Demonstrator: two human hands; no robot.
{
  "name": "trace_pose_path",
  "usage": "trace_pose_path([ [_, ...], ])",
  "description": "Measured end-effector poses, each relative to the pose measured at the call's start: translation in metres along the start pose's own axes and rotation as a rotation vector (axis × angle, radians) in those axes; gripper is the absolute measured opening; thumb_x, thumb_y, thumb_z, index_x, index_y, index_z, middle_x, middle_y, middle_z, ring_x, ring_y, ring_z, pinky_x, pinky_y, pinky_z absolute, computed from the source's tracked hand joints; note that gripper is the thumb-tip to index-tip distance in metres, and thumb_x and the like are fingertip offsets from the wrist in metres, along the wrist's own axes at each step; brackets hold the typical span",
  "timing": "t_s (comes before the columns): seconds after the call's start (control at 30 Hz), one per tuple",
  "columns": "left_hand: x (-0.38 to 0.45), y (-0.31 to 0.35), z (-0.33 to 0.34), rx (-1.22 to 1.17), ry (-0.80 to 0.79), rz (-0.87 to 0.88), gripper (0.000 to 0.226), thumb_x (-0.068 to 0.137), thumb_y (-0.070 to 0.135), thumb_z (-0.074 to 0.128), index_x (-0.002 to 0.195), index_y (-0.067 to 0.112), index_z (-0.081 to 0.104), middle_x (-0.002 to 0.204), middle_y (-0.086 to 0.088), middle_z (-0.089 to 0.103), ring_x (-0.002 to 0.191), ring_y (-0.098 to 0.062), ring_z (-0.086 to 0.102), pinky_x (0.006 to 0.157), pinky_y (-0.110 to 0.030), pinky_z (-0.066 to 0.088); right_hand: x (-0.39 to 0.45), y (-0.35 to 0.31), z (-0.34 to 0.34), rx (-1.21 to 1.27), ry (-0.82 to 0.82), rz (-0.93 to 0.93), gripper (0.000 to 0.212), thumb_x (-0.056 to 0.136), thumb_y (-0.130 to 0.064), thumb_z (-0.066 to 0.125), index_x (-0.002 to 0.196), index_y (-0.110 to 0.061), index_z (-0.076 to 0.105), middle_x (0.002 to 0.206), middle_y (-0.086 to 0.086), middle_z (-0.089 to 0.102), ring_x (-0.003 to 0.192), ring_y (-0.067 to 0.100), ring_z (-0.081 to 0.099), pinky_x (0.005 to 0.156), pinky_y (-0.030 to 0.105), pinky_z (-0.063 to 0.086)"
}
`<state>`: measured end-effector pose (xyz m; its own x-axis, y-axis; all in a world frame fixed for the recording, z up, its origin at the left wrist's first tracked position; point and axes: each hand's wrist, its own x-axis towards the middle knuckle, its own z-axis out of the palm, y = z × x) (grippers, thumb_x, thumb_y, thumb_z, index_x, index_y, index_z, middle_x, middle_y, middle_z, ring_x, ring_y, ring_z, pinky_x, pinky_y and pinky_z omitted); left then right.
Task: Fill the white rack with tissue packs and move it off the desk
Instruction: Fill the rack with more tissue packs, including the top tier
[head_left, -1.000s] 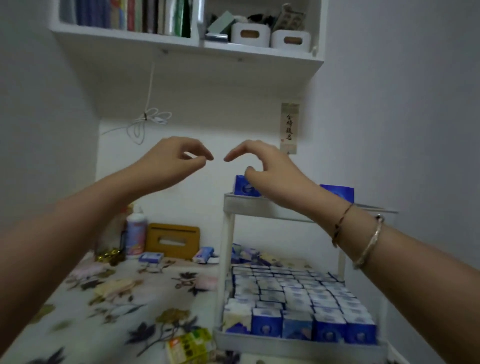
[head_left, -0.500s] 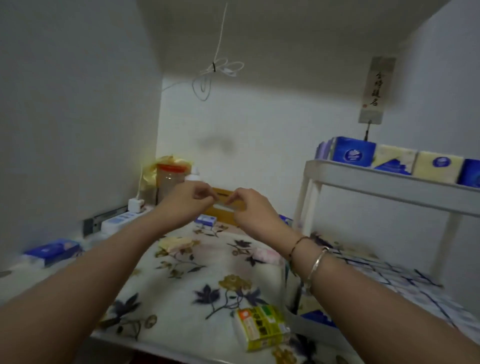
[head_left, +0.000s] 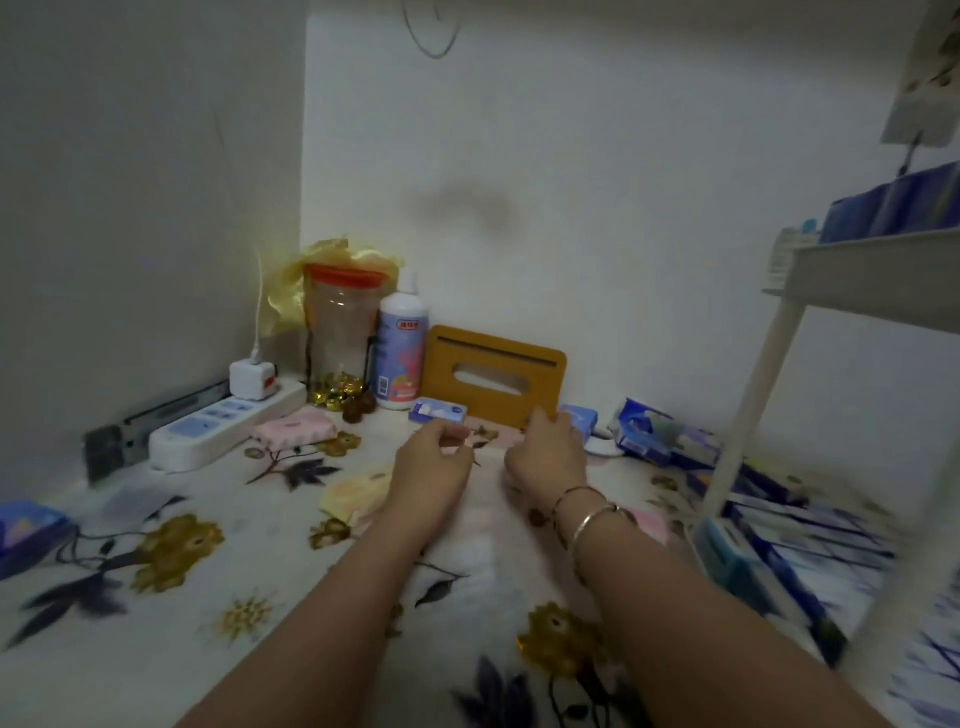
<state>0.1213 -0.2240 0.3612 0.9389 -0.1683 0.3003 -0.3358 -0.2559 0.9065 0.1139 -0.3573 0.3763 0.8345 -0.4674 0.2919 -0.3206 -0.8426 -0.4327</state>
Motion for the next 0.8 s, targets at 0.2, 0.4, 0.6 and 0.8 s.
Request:
trace_pose_path([
  [0.2,0.019,-0.016,-0.017,-0.172,-0.056,-0.061,0.027,0.093,0.01,0.051,0.117,0.016,0.061,0.114,0.001,0.062,0.095,-0.01,0.056,0.075,-0.02,0.045,0.067,0.023,0.005,-0.16,-0.006,0.115,0.051,0.089,-0.032,0.05,0.137,-0.021,0.035,0.153,0.021,0.013,0.138,0.046,0.015,0.109,0.056,0.024],
  [0.4,0.025,-0.021,-0.013,-0.252,-0.049,-0.101,0.023,0.094,0.014,0.053,0.116,0.015,0.061,0.109,0.002,0.063,0.095,-0.008,0.057,0.079,-0.02,0.044,0.082,0.032,0.025,-0.229,0.047,0.069,0.052,0.086,-0.035,0.056,0.129,-0.017,0.033,0.142,0.017,0.027,0.123,0.044,0.037,0.096,0.051,0.039],
  [0.6,0.024,-0.023,-0.015,-0.232,-0.06,-0.094,0.027,0.092,0.008,0.051,0.115,0.016,0.061,0.113,0.003,0.063,0.1,-0.009,0.057,0.077,-0.018,0.043,0.081,0.032,0.033,-0.287,0.095,0.162,0.05,0.09,-0.014,0.049,0.136,-0.013,0.029,0.133,0.016,0.04,0.124,0.039,0.038,0.095,0.047,0.041],
  [0.8,0.021,-0.022,-0.015,-0.19,-0.096,-0.047,0.047,0.089,0.005,0.056,0.132,0.021,0.046,0.133,0.004,0.053,0.117,-0.014,0.052,0.098,-0.031,0.044,0.077,0.01,0.004,-0.278,0.182,0.029,0.026,0.085,-0.02,0.051,0.109,-0.011,0.05,0.104,0.011,0.061,0.092,0.03,0.056,0.067,0.031,0.038],
])
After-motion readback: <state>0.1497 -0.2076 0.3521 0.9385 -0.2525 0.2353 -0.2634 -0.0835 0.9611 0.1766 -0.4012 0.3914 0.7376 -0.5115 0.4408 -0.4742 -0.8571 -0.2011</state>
